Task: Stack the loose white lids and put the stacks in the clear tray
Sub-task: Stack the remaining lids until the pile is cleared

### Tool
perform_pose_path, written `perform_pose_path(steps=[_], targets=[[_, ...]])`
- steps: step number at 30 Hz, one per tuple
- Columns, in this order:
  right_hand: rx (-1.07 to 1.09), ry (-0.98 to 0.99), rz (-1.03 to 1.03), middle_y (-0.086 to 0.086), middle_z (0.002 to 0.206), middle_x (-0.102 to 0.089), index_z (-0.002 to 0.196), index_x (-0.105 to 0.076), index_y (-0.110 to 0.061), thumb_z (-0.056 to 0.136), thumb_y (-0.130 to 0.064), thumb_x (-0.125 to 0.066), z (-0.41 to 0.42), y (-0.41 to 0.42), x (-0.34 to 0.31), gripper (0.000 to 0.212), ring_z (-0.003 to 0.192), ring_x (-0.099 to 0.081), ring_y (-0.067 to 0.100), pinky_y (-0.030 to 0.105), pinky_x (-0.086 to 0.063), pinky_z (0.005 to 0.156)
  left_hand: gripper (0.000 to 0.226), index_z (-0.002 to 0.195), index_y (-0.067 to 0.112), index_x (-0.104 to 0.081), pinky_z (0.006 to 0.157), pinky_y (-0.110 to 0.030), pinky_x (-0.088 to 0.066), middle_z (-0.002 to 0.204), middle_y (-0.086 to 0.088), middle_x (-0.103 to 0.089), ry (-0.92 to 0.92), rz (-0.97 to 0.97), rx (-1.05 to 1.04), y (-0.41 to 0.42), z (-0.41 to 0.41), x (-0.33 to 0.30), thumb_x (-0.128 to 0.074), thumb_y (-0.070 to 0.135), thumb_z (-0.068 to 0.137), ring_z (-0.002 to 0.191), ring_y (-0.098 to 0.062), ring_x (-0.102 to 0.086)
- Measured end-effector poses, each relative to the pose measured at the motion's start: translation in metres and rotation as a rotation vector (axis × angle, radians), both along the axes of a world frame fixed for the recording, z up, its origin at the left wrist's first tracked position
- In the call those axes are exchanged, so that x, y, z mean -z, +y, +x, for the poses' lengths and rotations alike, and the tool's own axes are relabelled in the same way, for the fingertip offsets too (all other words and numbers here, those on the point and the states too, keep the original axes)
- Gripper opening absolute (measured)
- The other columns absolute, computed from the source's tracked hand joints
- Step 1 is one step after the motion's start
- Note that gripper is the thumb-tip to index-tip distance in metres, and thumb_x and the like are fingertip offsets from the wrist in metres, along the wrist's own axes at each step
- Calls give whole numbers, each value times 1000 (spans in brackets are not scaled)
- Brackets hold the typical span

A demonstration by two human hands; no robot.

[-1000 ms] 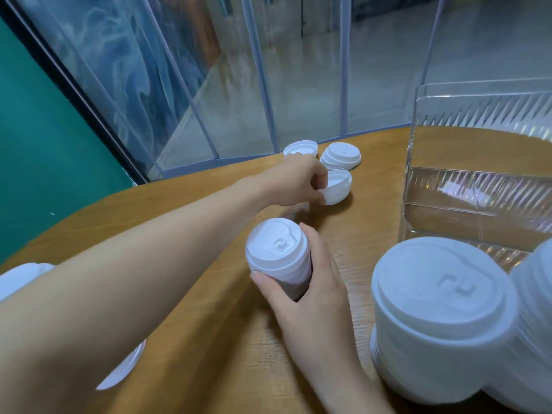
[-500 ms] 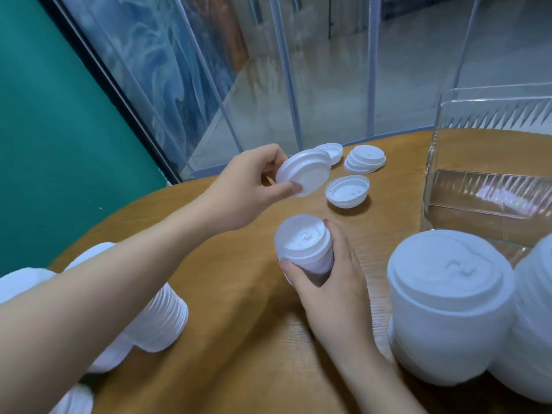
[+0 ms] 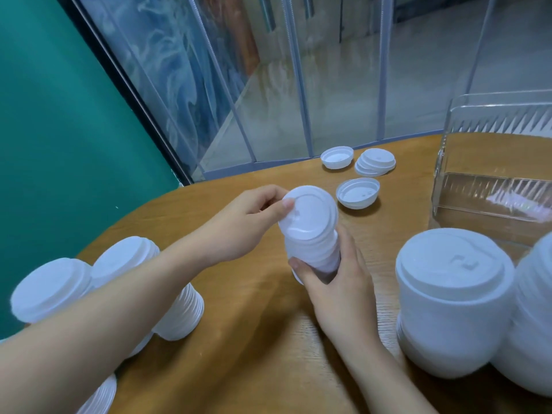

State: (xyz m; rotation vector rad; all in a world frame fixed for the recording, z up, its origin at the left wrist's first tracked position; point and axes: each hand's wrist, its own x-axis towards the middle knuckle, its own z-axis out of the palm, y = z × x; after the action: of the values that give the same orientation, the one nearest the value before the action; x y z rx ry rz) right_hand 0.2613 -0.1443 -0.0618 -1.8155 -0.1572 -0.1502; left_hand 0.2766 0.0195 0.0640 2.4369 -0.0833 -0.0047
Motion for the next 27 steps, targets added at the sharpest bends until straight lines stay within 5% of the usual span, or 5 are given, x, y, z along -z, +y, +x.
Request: perform_pose_path(steps=[5, 12, 18, 23, 27], targets=[[-6, 0, -5, -16, 138, -56, 149, -39, -44, 71, -63, -73, 0, 1, -1, 88, 128, -52, 14, 42, -46, 104, 35, 97, 17, -73, 65, -32, -35, 75, -1, -49, 37, 35, -46, -3, 5, 1, -50, 41, 107, 68, -11, -40], [-12, 10, 18, -15, 140, -56, 151, -39, -40, 72, -61, -78, 1, 1, 3, 90, 129, -53, 13, 44, -48, 104, 57, 98, 14, -75, 73, -40, -41, 83, -1, -55, 248, 123, -52, 1, 19, 4, -52, 66, 93, 77, -20, -45], [-26, 17, 21, -15, 155, -47, 159, -27, -38, 74, -55, -84, 3, 0, 4, 104, 142, -44, 11, 42, -42, 113, 37, 94, 21, -75, 82, -52, -52, 92, -13, -67, 250, 174, -53, -4, 22, 5, -58, 55, 99, 78, -16, -54], [-41, -3, 29, -16, 159, -42, 163, -18, -42, 74, -51, -85, 2, -1, 1, 112, 145, -40, 8, 29, -36, 115, 28, 100, 27, -74, 85, -34, -51, 89, 9, -69, 340, 203, -76, -7, 28, -1, -61, 51, 99, 81, -7, -62], [-15, -19, 42, -18, 155, -45, 160, -23, -45, 68, -66, -77, 1, 0, -2, 109, 143, -41, 5, 32, -39, 115, 25, 103, 31, -74, 89, -31, -52, 87, 17, -71, 427, 395, -26, -11, 42, -22, -63, 52, 97, 85, -1, -67]])
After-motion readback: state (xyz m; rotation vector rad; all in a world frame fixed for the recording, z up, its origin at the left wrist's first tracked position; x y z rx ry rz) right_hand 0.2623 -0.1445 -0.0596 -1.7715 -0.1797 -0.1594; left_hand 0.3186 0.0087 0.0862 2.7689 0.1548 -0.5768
